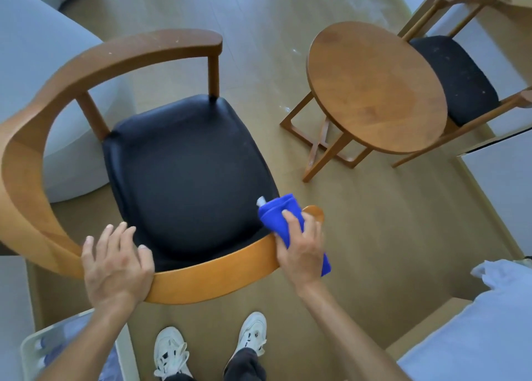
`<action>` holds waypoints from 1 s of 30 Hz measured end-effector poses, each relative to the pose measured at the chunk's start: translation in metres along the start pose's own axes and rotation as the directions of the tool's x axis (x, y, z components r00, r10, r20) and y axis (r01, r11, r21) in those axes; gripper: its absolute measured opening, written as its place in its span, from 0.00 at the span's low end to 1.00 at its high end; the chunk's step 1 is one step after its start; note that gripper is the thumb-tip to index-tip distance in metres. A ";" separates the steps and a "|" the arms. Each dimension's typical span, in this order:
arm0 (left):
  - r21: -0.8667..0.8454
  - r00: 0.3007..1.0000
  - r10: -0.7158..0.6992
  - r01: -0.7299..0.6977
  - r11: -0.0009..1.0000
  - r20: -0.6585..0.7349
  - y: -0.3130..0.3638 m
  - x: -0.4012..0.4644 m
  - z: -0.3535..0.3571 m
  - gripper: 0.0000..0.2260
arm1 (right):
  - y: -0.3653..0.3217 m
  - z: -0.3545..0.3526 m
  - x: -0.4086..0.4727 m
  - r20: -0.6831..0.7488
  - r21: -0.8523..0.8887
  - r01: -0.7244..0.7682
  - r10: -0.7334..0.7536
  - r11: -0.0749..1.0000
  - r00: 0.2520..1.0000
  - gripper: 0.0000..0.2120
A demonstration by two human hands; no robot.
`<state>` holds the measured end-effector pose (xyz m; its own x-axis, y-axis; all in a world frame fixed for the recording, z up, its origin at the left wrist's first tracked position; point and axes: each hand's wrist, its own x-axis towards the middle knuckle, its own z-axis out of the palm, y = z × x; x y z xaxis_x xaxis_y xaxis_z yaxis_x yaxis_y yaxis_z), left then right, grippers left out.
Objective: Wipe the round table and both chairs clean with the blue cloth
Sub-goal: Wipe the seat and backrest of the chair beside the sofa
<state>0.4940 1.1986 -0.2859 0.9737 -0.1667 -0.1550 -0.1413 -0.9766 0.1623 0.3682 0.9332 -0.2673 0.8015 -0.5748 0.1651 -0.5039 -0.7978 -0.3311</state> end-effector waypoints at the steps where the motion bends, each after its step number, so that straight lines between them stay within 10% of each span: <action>1: -0.002 1.000 0.001 -0.001 1.000 0.006 -0.001 0.000 0.000 0.25 | -0.022 0.007 -0.021 0.002 0.017 0.014 -0.014 1.000 1.000 0.19; 7: -0.063 0.999 -0.006 0.004 0.998 -0.043 -0.004 0.000 0.004 0.24 | -0.142 0.036 -0.094 0.181 0.144 0.077 -0.103 0.987 0.978 0.21; 16: -0.094 1.000 0.014 -0.015 0.995 -0.020 -0.007 -0.001 0.004 0.24 | -0.058 0.014 -0.060 0.102 0.085 0.410 -0.417 0.908 0.903 0.21; 22: -0.122 0.998 0.068 -0.066 0.990 0.012 -0.014 -0.002 0.003 0.25 | 0.043 -0.020 0.021 0.064 -0.047 -0.012 0.015 0.999 0.998 0.20; 26: -0.254 0.992 0.117 -0.100 0.962 0.052 -0.022 0.001 -0.006 0.20 | 0.077 -0.032 0.061 0.216 -0.002 -0.604 0.590 0.797 0.778 0.17; 30: -0.388 0.986 0.092 -0.031 0.921 0.139 -0.022 0.007 -0.021 0.17 | 0.058 -0.052 0.038 0.222 0.257 -0.576 0.532 0.776 0.817 0.13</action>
<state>0.5074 1.2222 -0.2698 0.9222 -0.2732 -0.2735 -0.0914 -0.8416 0.5323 0.3528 0.8557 -0.2319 0.4580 -0.8538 -0.2475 -0.7698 -0.2416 -0.5908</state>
